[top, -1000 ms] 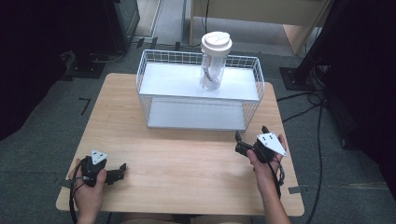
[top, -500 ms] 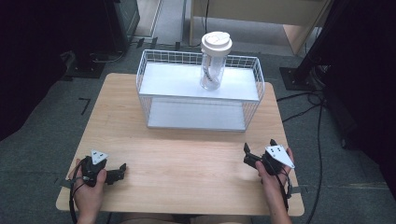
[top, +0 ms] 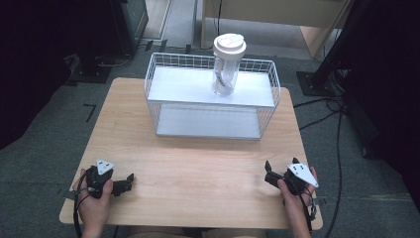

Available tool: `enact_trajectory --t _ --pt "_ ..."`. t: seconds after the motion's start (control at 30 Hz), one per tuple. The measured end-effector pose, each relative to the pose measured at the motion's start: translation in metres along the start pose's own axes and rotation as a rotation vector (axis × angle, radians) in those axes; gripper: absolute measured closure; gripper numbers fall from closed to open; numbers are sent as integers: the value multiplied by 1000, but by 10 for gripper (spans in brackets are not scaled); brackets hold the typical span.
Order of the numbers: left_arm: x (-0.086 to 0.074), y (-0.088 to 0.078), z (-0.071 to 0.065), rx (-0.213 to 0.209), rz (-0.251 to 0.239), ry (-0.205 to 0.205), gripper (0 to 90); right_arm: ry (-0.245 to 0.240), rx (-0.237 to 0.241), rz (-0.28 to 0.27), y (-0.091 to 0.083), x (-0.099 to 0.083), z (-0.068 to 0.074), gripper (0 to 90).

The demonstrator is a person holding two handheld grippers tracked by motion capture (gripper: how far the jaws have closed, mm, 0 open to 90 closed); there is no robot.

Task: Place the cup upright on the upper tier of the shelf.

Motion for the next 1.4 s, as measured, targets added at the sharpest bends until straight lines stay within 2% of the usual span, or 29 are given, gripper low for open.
enact_trajectory --t 0.07,0.13,0.3,0.43,0.53,0.63,0.83,0.87,1.03,1.13,1.17,1.2,1.23,1.27,1.4 --pt "0 0 0 0 0 2 0 10 -8 22 -3 -6 -3 0" --pt "0 0 0 1 0 2 0 18 -8 22 -6 -6 -5 0" --pt "0 0 0 0 0 2 0 18 -16 52 -9 -8 -9 0" --pt "0 0 0 0 0 2 0 25 -14 129 -15 -13 -12 0" --pt "0 0 0 1 0 2 0 33 -9 143 -19 -15 -13 0" --pt "0 0 0 0 0 2 0 34 -19 211 -24 -20 -16 0" --pt "0 0 0 1 0 1 0 -1 -17 261 -27 -24 -15 0" --pt "0 0 0 1 -1 1 0 -30 -17 291 -29 -26 -13 0" --pt "0 0 0 1 -1 2 0 -120 -28 343 -35 -32 -8 0" --pt "0 0 0 0 -1 1 0 -132 -27 343 -39 -33 -7 0" --pt "0 0 0 1 -1 2 0 -122 -26 348 -41 -33 -7 0" --pt "0 0 0 0 0 2 0 -95 -5 363 -43 -34 -7 0" --pt "0 0 0 0 0 2 0 -95 -5 363 -43 -34 -7 0" --pt "0 0 0 0 0 1 0 -21 75 405 -43 -37 -5 0" --pt "1 0 1 -4 -5 -5 0 -28 98 406 -41 -37 -3 0"
Point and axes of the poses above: each handheld gripper's, and its own axes: y roughly forward along the jaws, x roughly out of its top, z roughly to its left, the point moved 5 cm from there along y, roughly forward along the jaws, and after that the axes turned 11 degrees about -z, right-handed, at the moved point
